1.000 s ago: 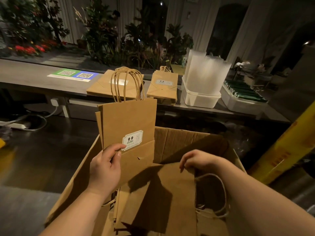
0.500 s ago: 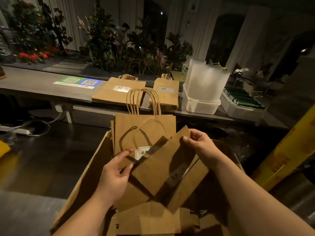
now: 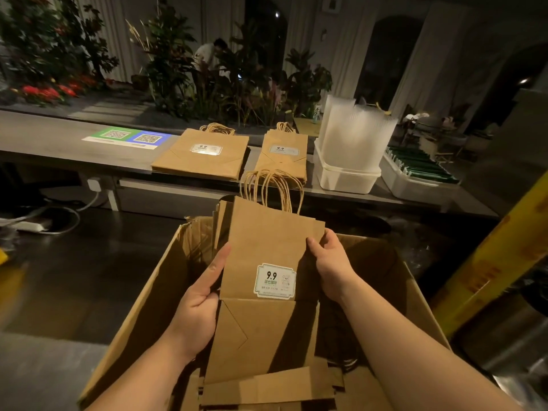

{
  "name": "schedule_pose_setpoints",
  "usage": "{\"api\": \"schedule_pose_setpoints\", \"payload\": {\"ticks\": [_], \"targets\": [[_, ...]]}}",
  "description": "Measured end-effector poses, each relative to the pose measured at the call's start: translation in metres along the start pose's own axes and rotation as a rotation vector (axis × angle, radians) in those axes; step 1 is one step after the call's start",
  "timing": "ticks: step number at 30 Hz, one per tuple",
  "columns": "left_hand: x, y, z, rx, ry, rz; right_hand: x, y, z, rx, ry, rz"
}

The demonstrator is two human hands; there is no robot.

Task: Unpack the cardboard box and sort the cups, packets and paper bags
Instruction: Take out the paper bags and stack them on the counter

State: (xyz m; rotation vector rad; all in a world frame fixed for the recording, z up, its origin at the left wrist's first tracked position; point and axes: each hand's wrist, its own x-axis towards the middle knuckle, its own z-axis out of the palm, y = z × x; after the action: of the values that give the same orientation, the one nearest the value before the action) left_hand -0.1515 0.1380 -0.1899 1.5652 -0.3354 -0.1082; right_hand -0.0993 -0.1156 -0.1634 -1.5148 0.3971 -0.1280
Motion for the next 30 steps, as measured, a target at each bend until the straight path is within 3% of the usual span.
{"api": "schedule_pose_setpoints", "payload": {"ticks": [5,11,14,18,23,26,30], "targets": [[0.003,0.001,0.000,-0.069,0.076,0.090,0.004,-0.004,0.011,-0.039,0.057,-0.048],[0.008,-0.007,-0.002,0.307,0.098,0.067,0.006,-0.008,0.021,-0.105,0.065,-0.097],[0.010,-0.005,0.001,0.316,0.058,0.058,0.009,-0.012,0.024,-0.104,0.115,-0.133],[0.012,-0.007,0.002,0.241,0.152,0.046,0.014,-0.013,0.026,-0.129,0.061,-0.163],[0.011,-0.013,-0.003,0.340,0.200,0.164,0.014,-0.007,0.013,-0.052,0.069,-0.092],[0.014,-0.018,-0.008,0.378,0.260,0.175,0.014,0.031,-0.020,-0.420,0.085,-0.032],[0.015,-0.023,-0.010,0.452,0.319,0.234,0.014,0.095,-0.061,-1.030,-0.105,0.249]]}}
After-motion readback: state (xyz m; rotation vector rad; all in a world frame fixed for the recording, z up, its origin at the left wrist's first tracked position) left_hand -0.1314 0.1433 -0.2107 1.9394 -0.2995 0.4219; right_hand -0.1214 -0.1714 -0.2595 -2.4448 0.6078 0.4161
